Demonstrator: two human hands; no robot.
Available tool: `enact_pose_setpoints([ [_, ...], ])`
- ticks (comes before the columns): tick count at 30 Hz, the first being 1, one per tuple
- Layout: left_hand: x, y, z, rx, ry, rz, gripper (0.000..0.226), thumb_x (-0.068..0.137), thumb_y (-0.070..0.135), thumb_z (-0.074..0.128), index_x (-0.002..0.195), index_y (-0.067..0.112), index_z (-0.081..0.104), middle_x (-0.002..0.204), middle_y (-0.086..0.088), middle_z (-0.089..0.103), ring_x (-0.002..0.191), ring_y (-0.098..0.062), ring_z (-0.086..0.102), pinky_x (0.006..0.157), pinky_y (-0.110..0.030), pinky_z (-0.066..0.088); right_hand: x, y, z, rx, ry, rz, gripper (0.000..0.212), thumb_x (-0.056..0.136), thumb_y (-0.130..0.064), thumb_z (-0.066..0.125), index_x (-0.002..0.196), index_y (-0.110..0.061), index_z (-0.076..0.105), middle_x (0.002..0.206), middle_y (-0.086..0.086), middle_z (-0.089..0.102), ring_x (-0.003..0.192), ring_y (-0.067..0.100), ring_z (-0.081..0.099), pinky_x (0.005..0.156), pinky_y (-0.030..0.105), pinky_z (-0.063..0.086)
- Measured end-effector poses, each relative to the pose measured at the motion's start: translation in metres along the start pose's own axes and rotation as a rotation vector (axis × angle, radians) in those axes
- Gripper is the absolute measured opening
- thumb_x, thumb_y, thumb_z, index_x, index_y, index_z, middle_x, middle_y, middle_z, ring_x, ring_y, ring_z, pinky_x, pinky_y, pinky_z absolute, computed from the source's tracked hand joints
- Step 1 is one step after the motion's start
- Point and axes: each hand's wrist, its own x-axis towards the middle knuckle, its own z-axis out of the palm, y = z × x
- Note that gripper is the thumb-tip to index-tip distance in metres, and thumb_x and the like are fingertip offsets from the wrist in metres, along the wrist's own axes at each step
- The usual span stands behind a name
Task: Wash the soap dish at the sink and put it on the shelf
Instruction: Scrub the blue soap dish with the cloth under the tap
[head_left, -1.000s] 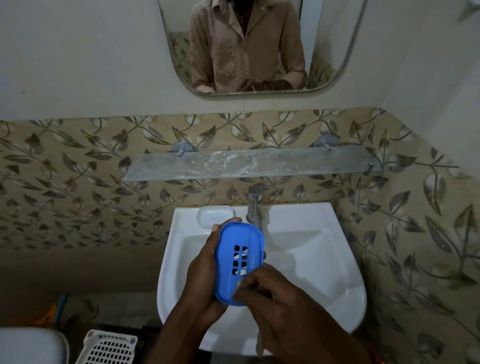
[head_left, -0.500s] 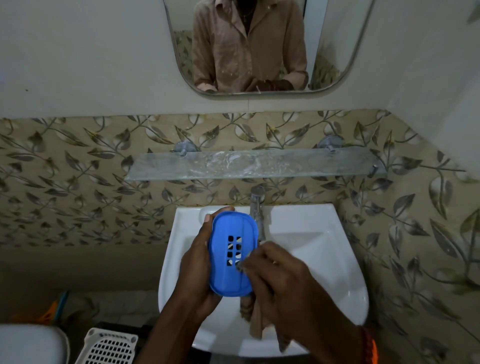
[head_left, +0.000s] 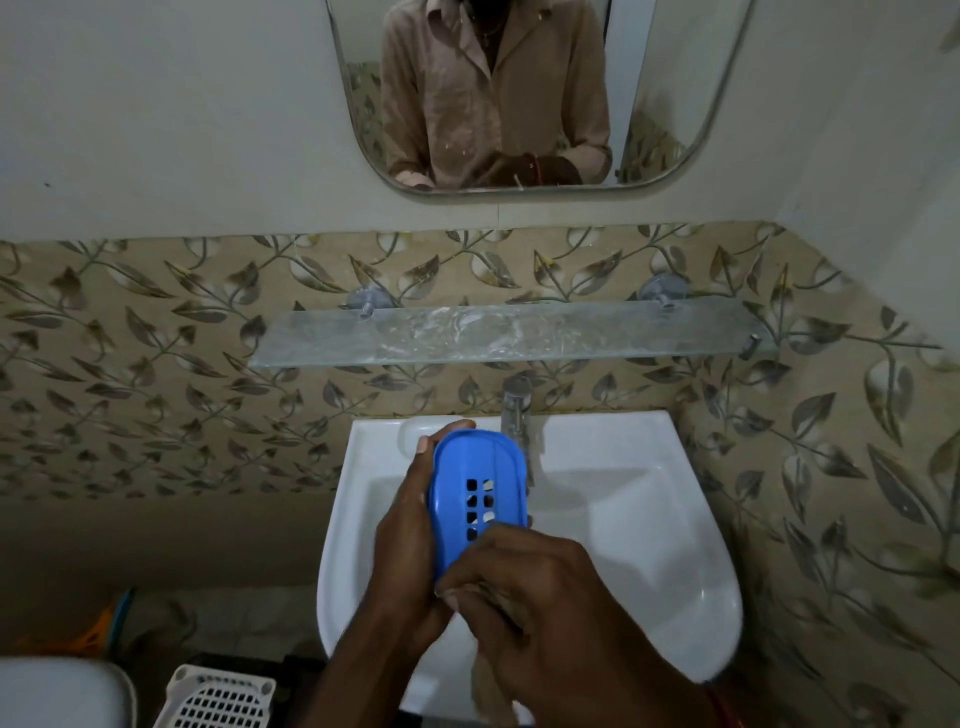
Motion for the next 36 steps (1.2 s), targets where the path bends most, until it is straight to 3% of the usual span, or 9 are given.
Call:
enact_pose_setpoints([
  [3, 0.000, -0.001, 0.004, -0.023, -0.019, -0.013, 0.049, 0.092, 0.056, 0.053, 0.128, 0.026, 0.069, 0.130, -0.028, 0.065, 0.113, -0.051, 0.062, 0.089, -0.060, 0.057, -0.001, -0.004, 0.000, -0.012, -0.016, -0.002, 0.011, 0.092, -0.015, 0.066, 0.098, -0.019, 0.074, 0.096, -0.007, 0.068, 0.090, 0.002, 0.063, 0.081, 0.019, 0.053],
  [7, 0.002, 0.000, -0.001, -0.002, 0.010, -0.007, 0.048, 0.099, 0.054, 0.045, 0.127, 0.025, 0.070, 0.128, -0.026, 0.068, 0.119, -0.052, 0.060, 0.101, -0.068, 0.046, -0.008, 0.006, -0.006, -0.102, -0.037, 0.012, 0.012, 0.094, -0.016, 0.062, 0.099, -0.017, 0.073, 0.097, -0.003, 0.065, 0.089, 0.006, 0.063, 0.077, 0.023, 0.054],
  [11, 0.001, 0.005, -0.005, 0.034, 0.012, -0.014, 0.047, 0.098, 0.054, 0.044, 0.121, 0.028, 0.074, 0.123, -0.022, 0.072, 0.103, -0.040, 0.070, 0.082, -0.051, 0.060, -0.007, 0.016, -0.014, -0.172, -0.029, 0.054, 0.016, 0.096, -0.012, 0.059, 0.103, -0.013, 0.073, 0.099, 0.001, 0.063, 0.088, 0.011, 0.063, 0.078, 0.025, 0.054],
  [14, -0.001, 0.002, -0.004, 0.021, 0.017, -0.042, 0.050, 0.093, 0.057, 0.049, 0.123, 0.025, 0.073, 0.125, -0.026, 0.069, 0.105, -0.041, 0.067, 0.094, -0.055, 0.052, -0.006, 0.011, -0.009, -0.149, -0.059, 0.019, 0.013, 0.094, -0.019, 0.060, 0.100, -0.019, 0.072, 0.099, -0.002, 0.065, 0.090, 0.010, 0.064, 0.079, 0.031, 0.056],
  [17, -0.002, -0.006, -0.001, 0.006, 0.014, -0.069, 0.049, 0.095, 0.057, 0.051, 0.123, 0.024, 0.073, 0.127, -0.024, 0.069, 0.109, -0.043, 0.065, 0.102, -0.060, 0.047, 0.000, 0.004, 0.002, -0.048, -0.082, 0.006, 0.011, 0.091, -0.021, 0.065, 0.098, -0.025, 0.072, 0.097, -0.010, 0.069, 0.092, 0.001, 0.063, 0.085, 0.023, 0.054],
  [20, -0.003, -0.007, 0.000, -0.054, -0.001, -0.100, 0.051, 0.093, 0.056, 0.054, 0.127, 0.021, 0.071, 0.123, -0.024, 0.068, 0.103, -0.040, 0.065, 0.093, -0.048, 0.054, 0.009, 0.005, 0.009, 0.002, 0.051, 0.018, 0.012, 0.087, -0.012, 0.070, 0.094, -0.021, 0.073, 0.092, -0.010, 0.070, 0.089, 0.000, 0.064, 0.086, 0.014, 0.052],
  [26, -0.003, -0.013, -0.007, -0.022, -0.070, -0.078, 0.050, 0.098, 0.048, 0.056, 0.111, 0.005, 0.077, 0.090, -0.012, 0.078, 0.083, -0.020, 0.077, 0.076, -0.030, 0.061, 0.022, 0.011, 0.013, -0.093, 0.317, -0.062, 0.007, 0.083, -0.001, 0.077, 0.086, -0.007, 0.075, 0.085, 0.002, 0.071, 0.081, 0.008, 0.066, 0.079, 0.022, 0.057],
  [29, -0.003, -0.014, -0.012, 0.041, -0.057, -0.052, 0.046, 0.097, 0.042, 0.053, 0.123, 0.009, 0.073, 0.123, -0.017, 0.073, 0.113, -0.025, 0.071, 0.091, -0.031, 0.055, 0.027, 0.015, 0.015, -0.142, 0.385, -0.058, 0.006, 0.083, 0.000, 0.077, 0.084, -0.005, 0.074, 0.085, 0.004, 0.069, 0.081, 0.009, 0.065, 0.082, 0.018, 0.055],
  [36, -0.005, -0.013, -0.015, 0.122, -0.026, 0.027, 0.048, 0.083, 0.048, 0.054, 0.114, 0.018, 0.076, 0.118, -0.017, 0.075, 0.109, -0.036, 0.071, 0.100, -0.051, 0.050, 0.035, 0.031, 0.004, -0.260, 0.502, 0.083, 0.012, 0.085, 0.007, 0.072, 0.078, -0.002, 0.067, 0.081, 0.005, 0.061, 0.073, 0.008, 0.056, 0.071, 0.009, 0.044],
])
